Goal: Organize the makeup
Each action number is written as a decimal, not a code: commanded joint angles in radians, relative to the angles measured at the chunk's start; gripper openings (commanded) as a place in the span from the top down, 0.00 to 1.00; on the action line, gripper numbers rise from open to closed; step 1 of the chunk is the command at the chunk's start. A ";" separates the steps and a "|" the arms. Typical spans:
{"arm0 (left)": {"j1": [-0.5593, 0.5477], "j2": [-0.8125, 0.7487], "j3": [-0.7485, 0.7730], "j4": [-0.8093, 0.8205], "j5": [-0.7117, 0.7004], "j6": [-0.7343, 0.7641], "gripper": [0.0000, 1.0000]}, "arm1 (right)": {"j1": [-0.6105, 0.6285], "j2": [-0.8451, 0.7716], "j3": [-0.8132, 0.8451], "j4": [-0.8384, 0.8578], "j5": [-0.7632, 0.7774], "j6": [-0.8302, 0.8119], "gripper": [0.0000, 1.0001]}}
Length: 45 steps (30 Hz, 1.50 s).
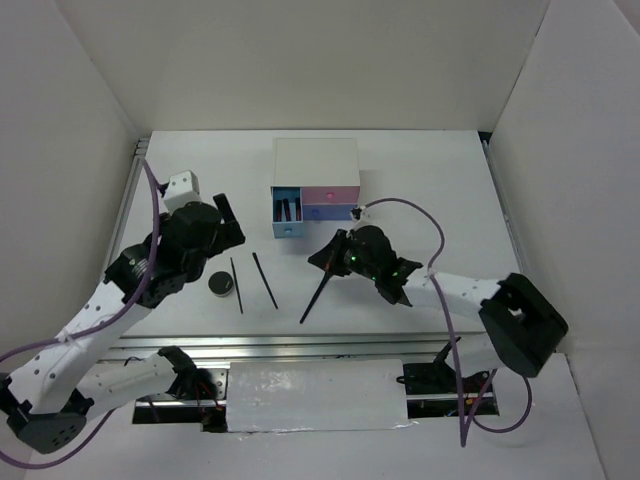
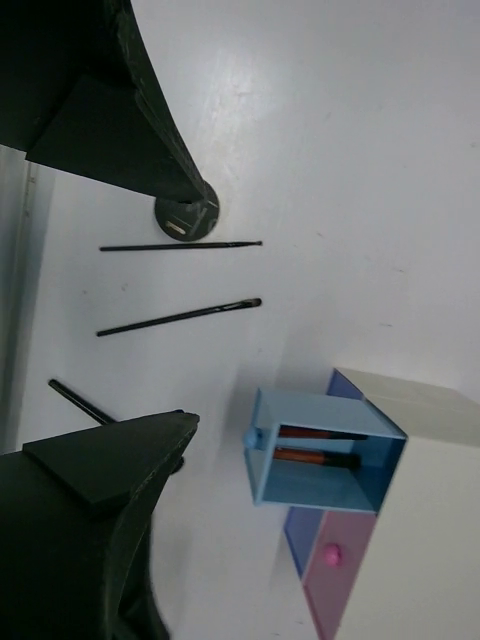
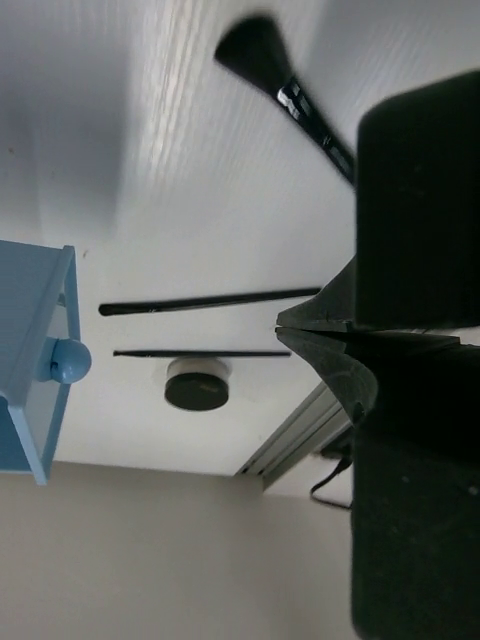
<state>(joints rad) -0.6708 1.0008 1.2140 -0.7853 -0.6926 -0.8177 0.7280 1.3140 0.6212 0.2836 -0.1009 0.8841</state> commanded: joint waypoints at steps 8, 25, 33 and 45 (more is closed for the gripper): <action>-0.018 -0.146 -0.149 -0.037 0.134 0.130 0.00 | 0.077 0.427 0.164 0.470 0.184 0.397 1.00; -0.047 -0.225 -0.188 0.001 0.179 0.138 0.01 | 0.071 0.574 0.414 0.295 0.310 0.346 1.00; -0.047 -0.217 -0.192 0.009 0.200 0.147 0.01 | 0.031 0.623 0.514 0.224 0.336 0.277 1.00; -0.049 -0.235 -0.195 0.012 0.200 0.149 0.01 | -0.047 0.714 0.626 0.215 0.313 0.150 1.00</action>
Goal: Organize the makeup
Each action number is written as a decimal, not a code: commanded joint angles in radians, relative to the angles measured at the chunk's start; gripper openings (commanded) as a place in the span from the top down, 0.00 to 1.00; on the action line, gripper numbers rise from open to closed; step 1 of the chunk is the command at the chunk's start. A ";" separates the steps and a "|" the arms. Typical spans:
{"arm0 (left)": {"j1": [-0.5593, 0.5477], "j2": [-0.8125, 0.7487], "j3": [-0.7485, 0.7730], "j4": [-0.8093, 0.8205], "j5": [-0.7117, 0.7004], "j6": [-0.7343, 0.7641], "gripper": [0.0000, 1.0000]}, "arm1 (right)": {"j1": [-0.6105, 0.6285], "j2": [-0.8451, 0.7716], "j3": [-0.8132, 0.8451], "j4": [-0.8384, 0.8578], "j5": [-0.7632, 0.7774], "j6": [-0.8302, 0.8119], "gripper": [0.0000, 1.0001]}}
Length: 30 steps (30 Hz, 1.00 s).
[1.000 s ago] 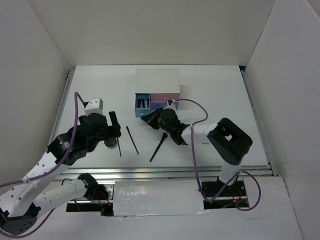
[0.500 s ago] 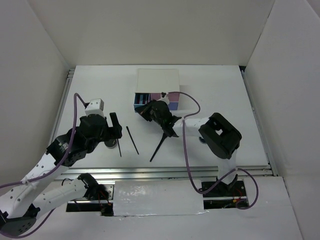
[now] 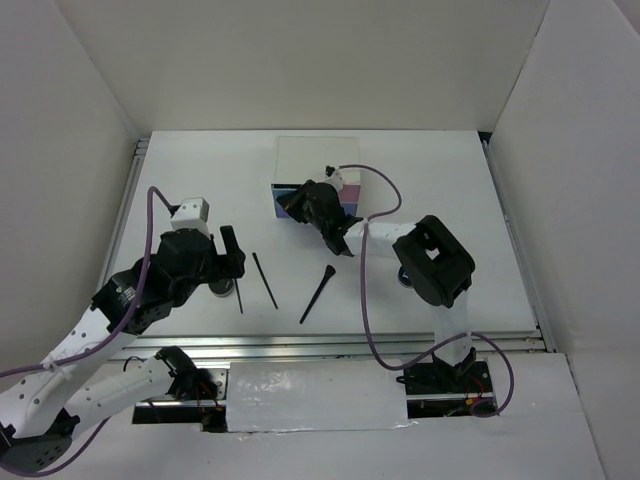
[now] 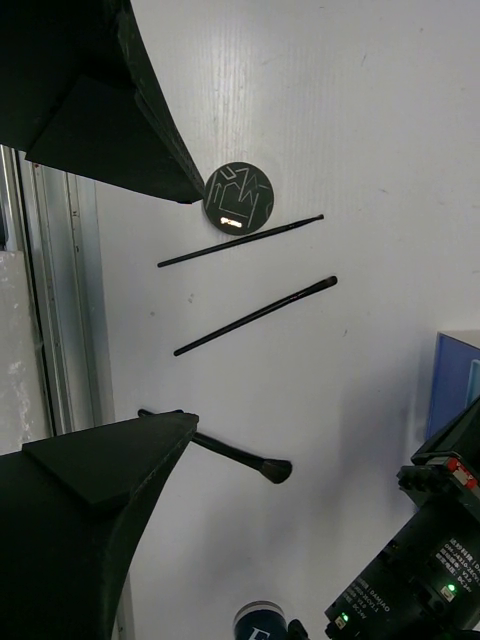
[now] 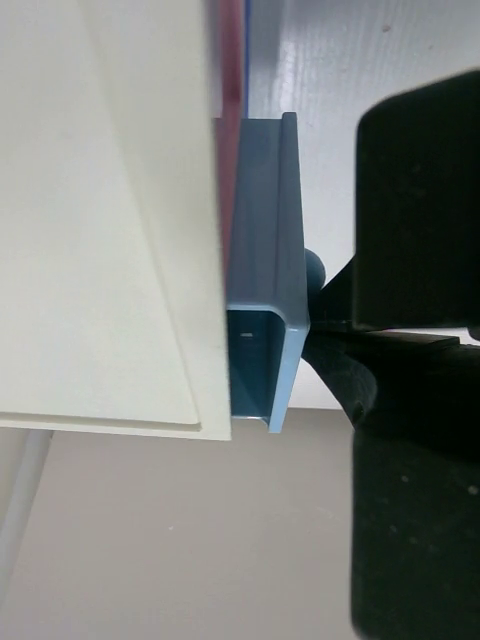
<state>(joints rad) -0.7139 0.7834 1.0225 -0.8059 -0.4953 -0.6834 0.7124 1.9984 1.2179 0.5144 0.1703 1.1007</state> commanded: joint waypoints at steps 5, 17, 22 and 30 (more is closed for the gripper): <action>-0.006 -0.013 -0.004 0.031 0.006 0.015 0.01 | -0.063 0.074 0.101 -0.022 -0.011 -0.125 1.00; -0.007 -0.019 -0.007 0.034 0.011 0.018 0.01 | -0.080 0.070 0.115 0.022 -0.118 -0.210 0.91; -0.006 -0.024 -0.009 0.039 0.017 0.022 0.01 | -0.074 -0.045 -0.070 0.130 -0.130 -0.214 0.63; -0.010 -0.032 -0.010 0.036 0.015 0.019 0.01 | -0.116 -0.185 -0.294 0.260 -0.156 -0.242 0.38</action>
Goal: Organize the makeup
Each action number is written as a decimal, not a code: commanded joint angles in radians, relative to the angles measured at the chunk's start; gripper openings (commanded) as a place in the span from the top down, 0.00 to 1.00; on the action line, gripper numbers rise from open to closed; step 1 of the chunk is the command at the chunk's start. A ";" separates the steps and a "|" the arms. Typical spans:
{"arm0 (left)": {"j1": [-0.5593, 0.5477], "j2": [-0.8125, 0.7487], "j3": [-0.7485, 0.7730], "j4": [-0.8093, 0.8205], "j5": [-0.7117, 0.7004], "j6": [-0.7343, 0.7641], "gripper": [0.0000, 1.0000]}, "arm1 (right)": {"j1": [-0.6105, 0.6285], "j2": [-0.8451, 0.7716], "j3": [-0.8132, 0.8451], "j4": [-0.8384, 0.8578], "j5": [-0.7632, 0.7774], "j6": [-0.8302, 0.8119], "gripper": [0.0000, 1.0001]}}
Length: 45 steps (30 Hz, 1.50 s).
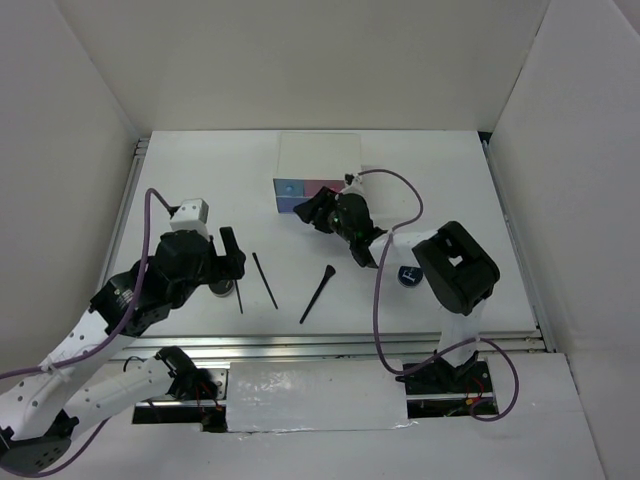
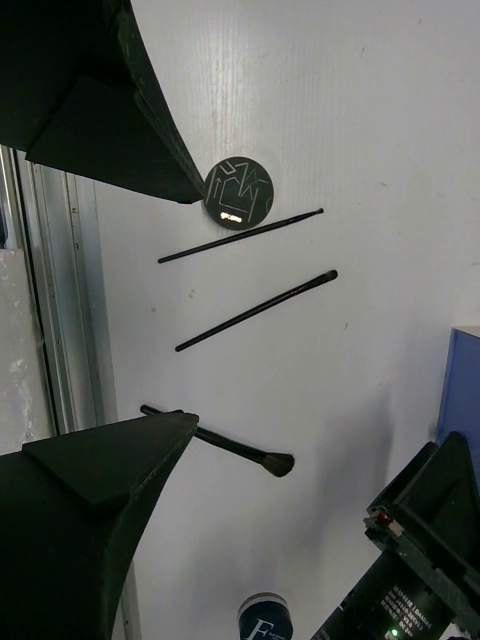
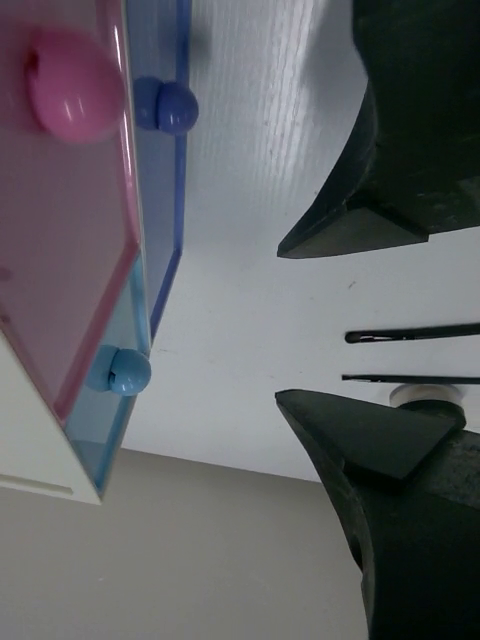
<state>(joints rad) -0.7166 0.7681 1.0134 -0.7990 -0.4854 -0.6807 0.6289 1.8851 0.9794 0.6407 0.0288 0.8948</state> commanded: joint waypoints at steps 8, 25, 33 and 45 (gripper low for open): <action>-0.223 0.031 0.034 -0.075 -0.186 -0.045 0.01 | -0.207 -0.047 -0.182 0.389 -0.217 -0.022 0.15; -0.264 -0.024 0.056 -0.143 -0.315 -0.142 0.01 | -0.236 0.045 -0.047 0.277 -0.158 0.001 0.50; -0.264 0.003 0.059 -0.144 -0.297 -0.134 0.01 | -0.244 0.051 -0.015 0.241 -0.133 -0.004 0.55; -0.264 0.003 0.054 -0.132 -0.289 -0.128 0.01 | -0.255 0.040 0.016 0.211 -0.155 -0.016 0.57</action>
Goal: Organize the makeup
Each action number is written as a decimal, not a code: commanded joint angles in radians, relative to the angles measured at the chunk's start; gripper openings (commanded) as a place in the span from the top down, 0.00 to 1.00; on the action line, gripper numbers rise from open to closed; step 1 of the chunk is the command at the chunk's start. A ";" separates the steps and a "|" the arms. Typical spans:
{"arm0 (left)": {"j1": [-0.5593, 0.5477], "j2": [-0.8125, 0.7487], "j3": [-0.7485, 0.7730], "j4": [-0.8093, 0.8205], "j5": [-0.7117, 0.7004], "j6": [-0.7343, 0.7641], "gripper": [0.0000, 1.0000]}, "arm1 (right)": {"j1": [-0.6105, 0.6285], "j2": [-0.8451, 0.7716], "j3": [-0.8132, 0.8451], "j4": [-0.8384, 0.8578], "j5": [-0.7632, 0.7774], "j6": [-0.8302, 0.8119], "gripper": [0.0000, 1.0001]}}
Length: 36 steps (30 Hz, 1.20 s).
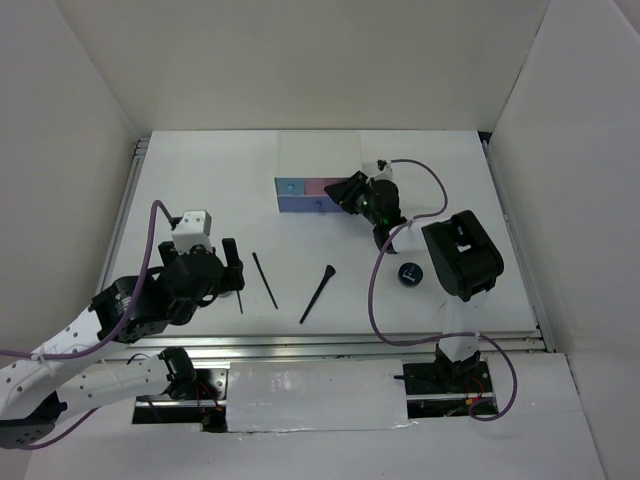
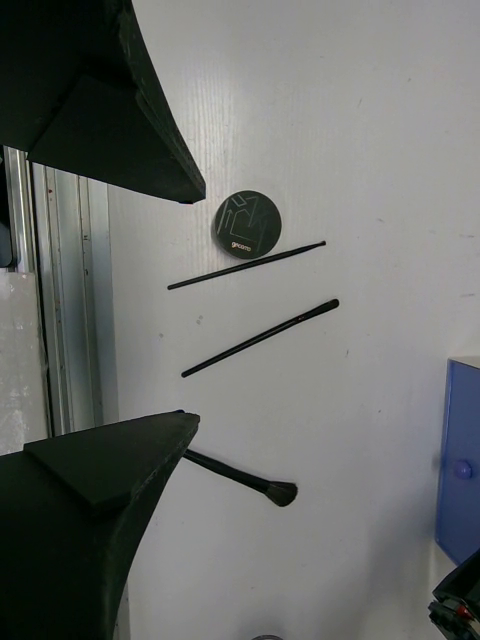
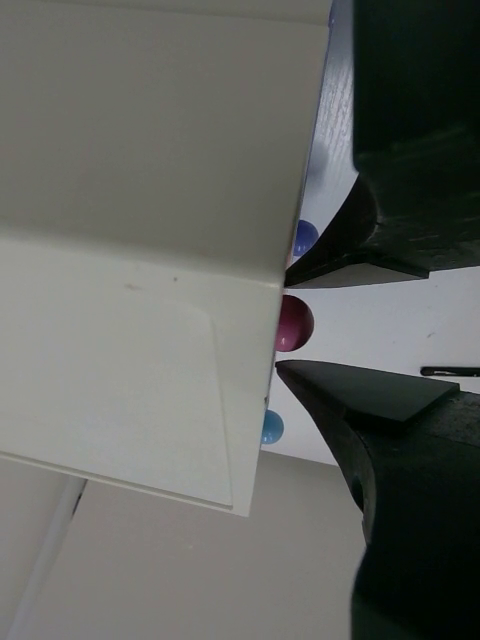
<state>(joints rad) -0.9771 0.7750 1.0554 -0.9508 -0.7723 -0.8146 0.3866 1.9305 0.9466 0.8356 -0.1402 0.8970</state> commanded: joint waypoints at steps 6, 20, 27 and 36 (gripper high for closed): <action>-0.003 -0.005 0.012 0.018 -0.001 0.006 0.01 | -0.018 -0.001 0.060 0.010 0.011 -0.018 0.57; -0.003 -0.003 0.008 0.023 0.004 0.008 0.01 | -0.026 -0.007 0.054 0.013 0.016 -0.001 0.83; -0.003 0.000 0.009 0.021 0.001 0.006 0.01 | -0.019 -0.037 -0.025 0.071 0.001 0.045 0.89; -0.003 0.001 0.009 0.018 -0.002 0.003 0.01 | 0.011 -0.096 -0.129 0.121 0.013 0.080 0.89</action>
<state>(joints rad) -0.9771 0.7757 1.0554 -0.9504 -0.7624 -0.8146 0.3855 1.8866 0.8524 0.8974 -0.1452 0.9565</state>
